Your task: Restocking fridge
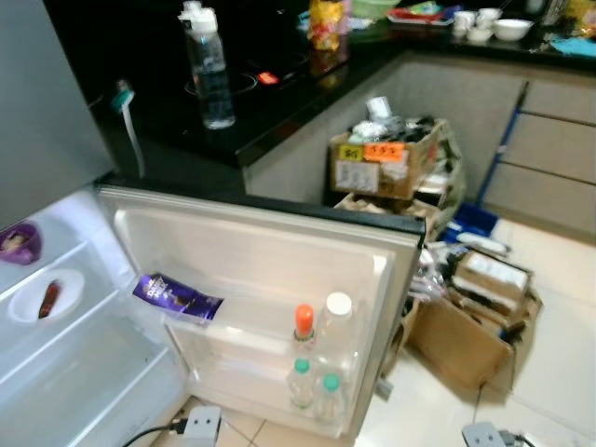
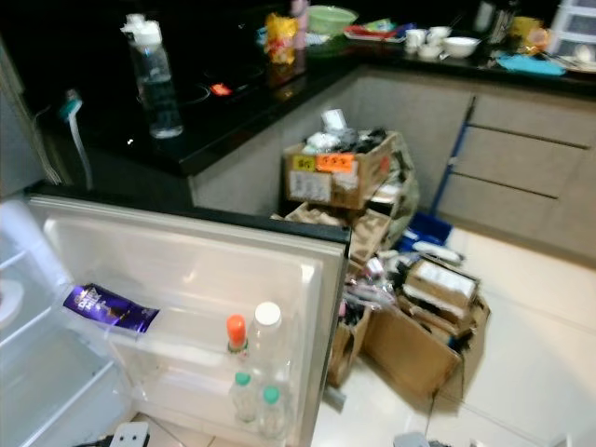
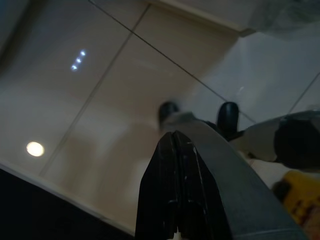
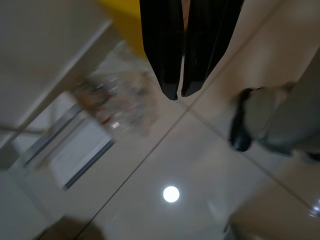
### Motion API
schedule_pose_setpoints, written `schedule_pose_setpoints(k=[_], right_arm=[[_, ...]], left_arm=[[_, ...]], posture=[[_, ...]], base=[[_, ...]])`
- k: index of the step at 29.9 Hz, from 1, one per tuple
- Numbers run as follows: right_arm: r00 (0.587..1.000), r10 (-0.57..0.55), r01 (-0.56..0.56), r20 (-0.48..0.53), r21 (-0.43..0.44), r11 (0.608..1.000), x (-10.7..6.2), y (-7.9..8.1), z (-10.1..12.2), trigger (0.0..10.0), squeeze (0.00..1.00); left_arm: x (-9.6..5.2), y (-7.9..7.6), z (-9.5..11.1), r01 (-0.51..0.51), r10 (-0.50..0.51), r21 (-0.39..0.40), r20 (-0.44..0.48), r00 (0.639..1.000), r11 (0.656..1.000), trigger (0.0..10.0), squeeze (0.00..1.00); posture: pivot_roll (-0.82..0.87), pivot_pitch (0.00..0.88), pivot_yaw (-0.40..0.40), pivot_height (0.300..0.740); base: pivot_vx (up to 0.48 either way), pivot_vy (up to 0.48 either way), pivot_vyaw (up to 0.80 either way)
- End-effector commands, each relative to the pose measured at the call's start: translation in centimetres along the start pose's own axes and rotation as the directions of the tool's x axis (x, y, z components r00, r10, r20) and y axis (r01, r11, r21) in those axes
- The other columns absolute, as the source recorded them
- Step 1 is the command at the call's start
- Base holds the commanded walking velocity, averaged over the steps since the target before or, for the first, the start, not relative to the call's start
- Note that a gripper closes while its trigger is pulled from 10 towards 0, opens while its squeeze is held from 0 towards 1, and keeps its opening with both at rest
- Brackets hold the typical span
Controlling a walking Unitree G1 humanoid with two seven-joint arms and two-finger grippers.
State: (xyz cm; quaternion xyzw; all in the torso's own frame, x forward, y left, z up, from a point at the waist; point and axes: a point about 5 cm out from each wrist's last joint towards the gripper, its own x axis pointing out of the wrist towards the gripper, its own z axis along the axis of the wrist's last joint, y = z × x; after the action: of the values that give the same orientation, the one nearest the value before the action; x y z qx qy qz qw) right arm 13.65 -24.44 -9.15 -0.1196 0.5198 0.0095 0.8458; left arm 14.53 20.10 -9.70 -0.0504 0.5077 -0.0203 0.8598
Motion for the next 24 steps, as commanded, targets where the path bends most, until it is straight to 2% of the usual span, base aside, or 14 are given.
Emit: schedule_pose_setpoints(k=[1, 4, 24], right_arm=[[1.0, 0.006, -0.007, 0.011, 0.013, 1.0, 0.05, 0.21, 0.21, 10.0, 0.0], [1.0, 0.006, -0.006, 0.007, 0.016, 1.0, 0.02, 0.17, 0.07, 10.0, 0.0], [1.0, 0.021, -0.021, 0.004, 0.032, 0.999, -0.09, 0.2, -0.43, 10.0, 0.0]], left_arm=[[-0.22, 0.57, -0.57, -0.015, 0.015, 0.013, -0.023, 1.0, 1.0, 10.0, 0.0], [-0.22, 0.55, -0.62, -0.015, 0.015, 0.011, -0.024, 1.0, 1.0, 10.0, 0.0], [-0.34, 0.91, -1.1, -0.046, 0.047, 0.026, -0.048, 0.998, 0.999, 10.0, 0.0]], posture=[[-0.06, 0.0, -0.019, 0.74], [-0.06, 0.0, -0.018, 0.74], [-0.07, 0.0, -0.008, 0.74]], base=[[0.0, -0.45, 0.64], [0.0, -0.426, 0.64], [0.0, 0.0, 0.64]])
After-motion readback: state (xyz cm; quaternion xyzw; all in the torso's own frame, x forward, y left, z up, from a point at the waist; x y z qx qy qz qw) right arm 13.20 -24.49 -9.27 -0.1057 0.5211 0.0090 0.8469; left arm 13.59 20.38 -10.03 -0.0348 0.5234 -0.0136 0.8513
